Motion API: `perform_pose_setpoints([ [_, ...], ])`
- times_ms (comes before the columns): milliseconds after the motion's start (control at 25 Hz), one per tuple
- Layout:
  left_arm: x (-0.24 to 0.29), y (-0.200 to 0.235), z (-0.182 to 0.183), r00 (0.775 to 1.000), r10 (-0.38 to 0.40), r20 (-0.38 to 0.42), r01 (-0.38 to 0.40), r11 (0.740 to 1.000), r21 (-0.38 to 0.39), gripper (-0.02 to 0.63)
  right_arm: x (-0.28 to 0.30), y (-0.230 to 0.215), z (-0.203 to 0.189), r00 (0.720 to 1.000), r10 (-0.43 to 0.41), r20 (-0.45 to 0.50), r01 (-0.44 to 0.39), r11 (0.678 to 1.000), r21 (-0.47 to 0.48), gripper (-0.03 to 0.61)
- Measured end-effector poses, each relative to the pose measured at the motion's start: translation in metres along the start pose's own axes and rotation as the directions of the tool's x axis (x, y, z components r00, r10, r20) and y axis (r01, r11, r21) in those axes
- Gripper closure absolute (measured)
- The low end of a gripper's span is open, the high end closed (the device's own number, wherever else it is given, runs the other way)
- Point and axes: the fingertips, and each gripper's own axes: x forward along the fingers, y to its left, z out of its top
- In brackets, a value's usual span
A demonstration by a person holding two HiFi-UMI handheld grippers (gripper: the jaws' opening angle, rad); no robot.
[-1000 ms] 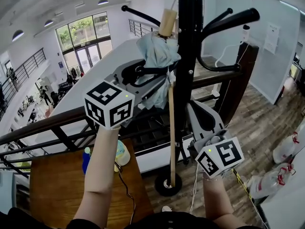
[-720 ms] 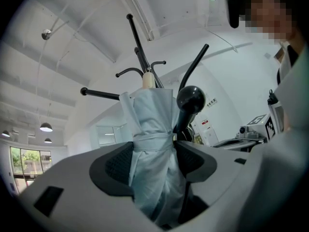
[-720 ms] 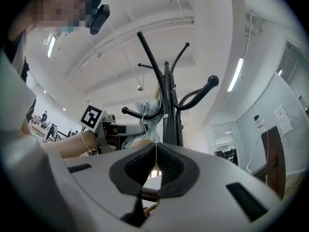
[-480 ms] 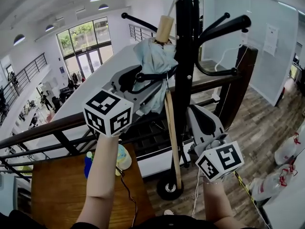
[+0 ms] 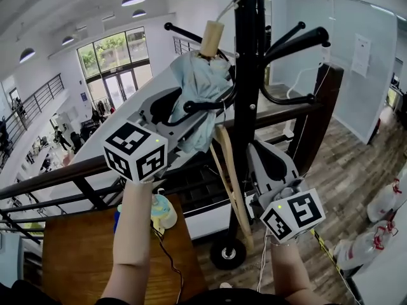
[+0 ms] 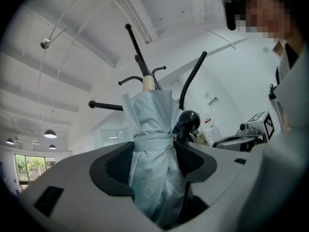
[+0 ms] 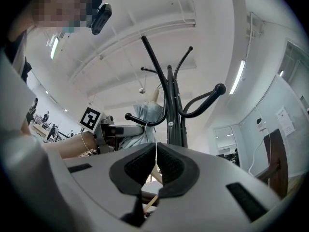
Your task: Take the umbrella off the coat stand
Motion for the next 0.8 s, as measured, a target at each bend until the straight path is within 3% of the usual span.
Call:
perform_pose_setpoints([
  [800,-0.019,0.028,0.029,0.999,0.047,0.019,-0.048,0.998,0.048,0.333,0.011,0.003,0.031,0.999,0.022,0.045,-0.019,0.998,-0.067,0.549],
])
